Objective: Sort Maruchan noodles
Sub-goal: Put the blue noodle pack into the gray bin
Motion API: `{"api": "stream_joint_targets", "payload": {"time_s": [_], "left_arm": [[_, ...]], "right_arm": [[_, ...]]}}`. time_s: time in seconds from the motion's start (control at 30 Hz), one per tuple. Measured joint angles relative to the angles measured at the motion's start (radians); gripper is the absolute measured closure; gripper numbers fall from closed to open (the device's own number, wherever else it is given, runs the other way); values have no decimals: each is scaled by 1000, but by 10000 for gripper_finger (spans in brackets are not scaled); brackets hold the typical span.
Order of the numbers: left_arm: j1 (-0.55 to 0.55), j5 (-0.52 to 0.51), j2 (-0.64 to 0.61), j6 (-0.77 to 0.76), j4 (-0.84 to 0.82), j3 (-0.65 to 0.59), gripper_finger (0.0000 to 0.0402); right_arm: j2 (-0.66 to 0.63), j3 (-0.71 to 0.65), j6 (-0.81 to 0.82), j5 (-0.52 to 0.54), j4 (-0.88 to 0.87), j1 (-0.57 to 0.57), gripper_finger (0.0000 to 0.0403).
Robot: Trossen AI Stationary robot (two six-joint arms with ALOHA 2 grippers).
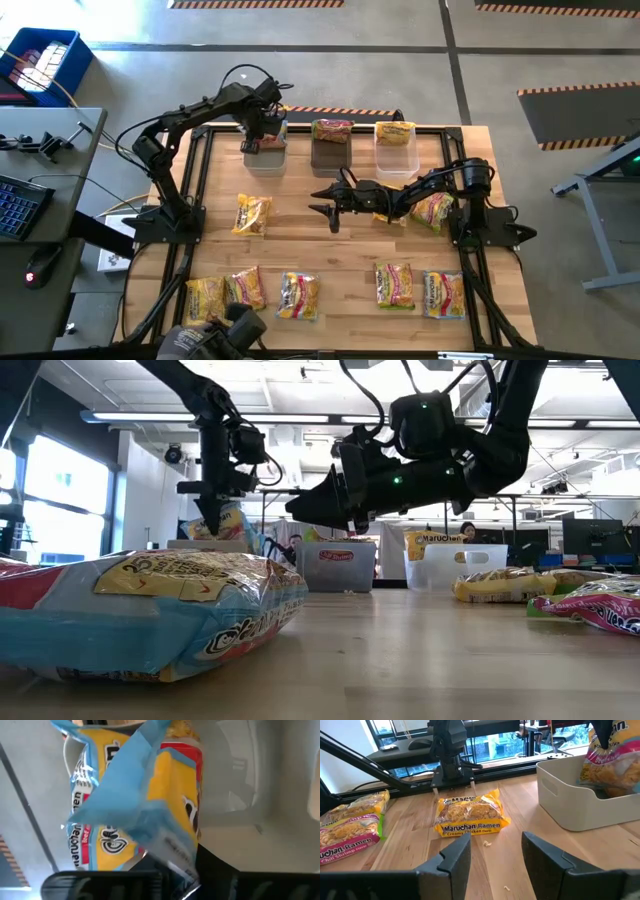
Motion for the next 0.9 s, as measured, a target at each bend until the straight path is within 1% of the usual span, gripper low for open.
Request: {"api": "stream_joint_targets", "payload": {"time_s": [0.1,0.23,0.43,0.53,0.7,0.8,0.9], "left_arm": [[-5,-50,0,-12,-7,0,400],[-9,-89,0,-36,-30,0,401],[-26,-75,0,-120,-26,0,397],[-32,-73,0,-166,-26,0,382],[-32,-74,0,-224,-28,0,345],[-37,-97,0,-232,-28,0,324],[-41,-130,0,-232,-37,18,313]], "right_arm": [[0,0,0,0,0,0,245],[0,0,0,0,0,0,245],[0,0,0,-1,-8,0,245],[0,0,0,-7,-9,0,245],[0,0,0,-7,-11,0,245],[0,0,0,-7,-11,0,245],[0,0,0,-7,-11,0,245]]}}
